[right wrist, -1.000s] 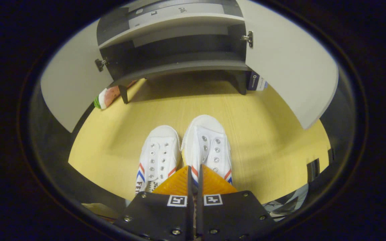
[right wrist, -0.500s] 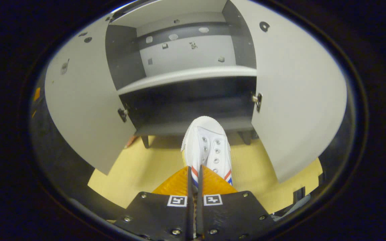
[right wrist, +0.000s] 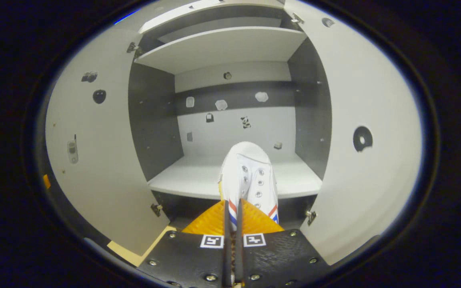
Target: Grab one shoe with the right hand and put it into the shoe cabinet, grab the other shoe with the left hand and put it into the shoe cabinet; then close the right door with the right hand and the left door with the left hand.
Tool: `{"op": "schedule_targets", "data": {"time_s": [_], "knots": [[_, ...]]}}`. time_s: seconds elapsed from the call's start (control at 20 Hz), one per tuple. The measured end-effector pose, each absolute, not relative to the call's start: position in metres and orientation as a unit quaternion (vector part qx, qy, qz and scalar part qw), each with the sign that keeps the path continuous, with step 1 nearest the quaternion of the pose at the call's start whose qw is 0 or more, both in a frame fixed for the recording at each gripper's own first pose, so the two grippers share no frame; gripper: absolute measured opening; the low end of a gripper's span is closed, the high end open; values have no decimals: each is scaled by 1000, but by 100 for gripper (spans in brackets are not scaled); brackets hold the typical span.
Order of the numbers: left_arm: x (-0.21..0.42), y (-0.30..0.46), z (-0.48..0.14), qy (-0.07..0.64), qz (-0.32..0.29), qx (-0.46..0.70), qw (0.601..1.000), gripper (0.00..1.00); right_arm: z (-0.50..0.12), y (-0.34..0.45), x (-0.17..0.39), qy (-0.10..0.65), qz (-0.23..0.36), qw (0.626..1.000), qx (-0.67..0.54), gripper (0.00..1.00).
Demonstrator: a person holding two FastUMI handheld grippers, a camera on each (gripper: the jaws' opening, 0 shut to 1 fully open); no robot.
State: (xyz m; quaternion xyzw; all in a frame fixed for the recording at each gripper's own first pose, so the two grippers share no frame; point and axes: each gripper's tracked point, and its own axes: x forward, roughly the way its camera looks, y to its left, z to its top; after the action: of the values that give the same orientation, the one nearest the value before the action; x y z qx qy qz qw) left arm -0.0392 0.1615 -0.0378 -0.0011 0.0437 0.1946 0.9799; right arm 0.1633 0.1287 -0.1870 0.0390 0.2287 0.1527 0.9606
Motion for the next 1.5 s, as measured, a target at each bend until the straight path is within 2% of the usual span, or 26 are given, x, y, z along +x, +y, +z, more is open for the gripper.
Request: {"op": "schedule_targets", "data": {"time_s": [0.05,0.15,0.2,0.3,0.35,0.4,0.45,0.6,0.65,0.85,0.9,1.05,1.15,1.2,1.25,1.3,1.5], "knots": [[-43,168,-39,46,204,-1,978,96,-182,132,184,219,151,963,36,4],[-50,181,-41,48,227,1,973,96,-178,135,222,206,145,967,23,4],[-56,190,-42,50,242,3,969,93,-179,137,242,202,142,969,17,4],[-68,205,-42,55,271,5,961,96,-182,141,280,202,134,970,10,4],[-72,212,-42,56,284,5,957,93,-185,143,297,204,130,970,6,4],[-78,218,-43,56,297,3,953,93,-191,149,312,208,125,970,2,4],[-82,223,-43,58,308,2,950,99,-199,150,326,212,120,970,-5,4],[-94,240,-48,66,340,3,938,99,-232,152,364,232,111,966,-28,4],[-97,243,-50,69,347,2,935,96,-241,151,373,244,104,964,-27,4],[-108,245,-56,82,361,0,929,96,-274,146,389,284,90,954,-15,4],[-108,245,-56,84,361,1,929,94,-276,147,390,287,89,954,-17,4],[-105,241,-55,84,354,9,932,96,-287,153,387,300,95,949,-20,4],[-103,235,-53,82,344,15,935,94,-289,155,387,303,91,949,-20,4],[-102,232,-52,81,338,17,937,96,-285,157,386,300,93,949,-15,12],[-100,228,-52,80,332,19,940,94,-279,156,385,293,91,952,-12,16],[-99,225,-53,79,325,19,942,96,-270,154,383,284,91,954,-10,19],[-92,206,-60,84,292,12,953,94,-222,144,365,244,98,965,0,20]]}}
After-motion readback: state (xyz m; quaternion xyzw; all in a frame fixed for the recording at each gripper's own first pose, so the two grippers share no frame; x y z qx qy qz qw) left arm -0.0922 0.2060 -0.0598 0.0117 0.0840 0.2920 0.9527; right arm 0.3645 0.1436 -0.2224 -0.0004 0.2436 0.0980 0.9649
